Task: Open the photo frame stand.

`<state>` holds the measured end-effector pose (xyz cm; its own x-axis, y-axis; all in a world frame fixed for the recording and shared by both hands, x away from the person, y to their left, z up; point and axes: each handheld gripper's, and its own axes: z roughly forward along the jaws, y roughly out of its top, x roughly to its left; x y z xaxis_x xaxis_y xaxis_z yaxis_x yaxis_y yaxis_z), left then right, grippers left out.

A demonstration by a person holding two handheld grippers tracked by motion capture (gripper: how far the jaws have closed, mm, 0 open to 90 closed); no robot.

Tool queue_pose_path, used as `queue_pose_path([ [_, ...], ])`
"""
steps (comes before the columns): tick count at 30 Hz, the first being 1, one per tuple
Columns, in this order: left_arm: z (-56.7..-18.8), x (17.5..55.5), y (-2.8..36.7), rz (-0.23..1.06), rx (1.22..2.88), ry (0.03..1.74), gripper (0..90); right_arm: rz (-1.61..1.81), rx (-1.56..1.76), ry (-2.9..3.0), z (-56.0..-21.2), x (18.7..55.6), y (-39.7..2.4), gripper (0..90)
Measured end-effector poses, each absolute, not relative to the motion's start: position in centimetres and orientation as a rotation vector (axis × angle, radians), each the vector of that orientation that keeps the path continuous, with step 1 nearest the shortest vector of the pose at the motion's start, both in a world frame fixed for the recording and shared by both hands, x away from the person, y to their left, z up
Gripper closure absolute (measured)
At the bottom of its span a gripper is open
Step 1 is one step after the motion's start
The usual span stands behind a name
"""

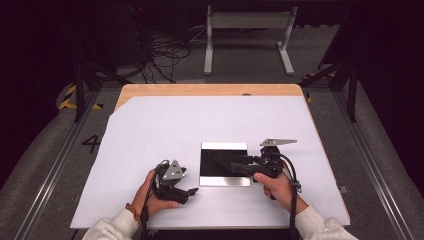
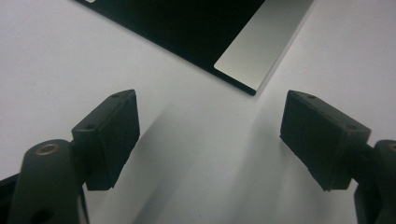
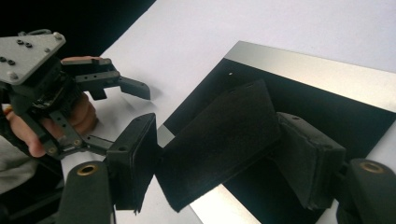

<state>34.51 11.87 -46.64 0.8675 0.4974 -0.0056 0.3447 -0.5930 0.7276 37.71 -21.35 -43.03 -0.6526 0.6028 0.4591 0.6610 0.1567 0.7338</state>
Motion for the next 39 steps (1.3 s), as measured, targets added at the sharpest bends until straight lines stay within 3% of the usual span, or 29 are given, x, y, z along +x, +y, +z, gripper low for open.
queue_pose_path([
  [39,-46.7,37.7,10.0,0.130,2.209,0.687,16.3,-1.539,-1.203,-2.350,-44.2,37.8,-21.7,47.9],
])
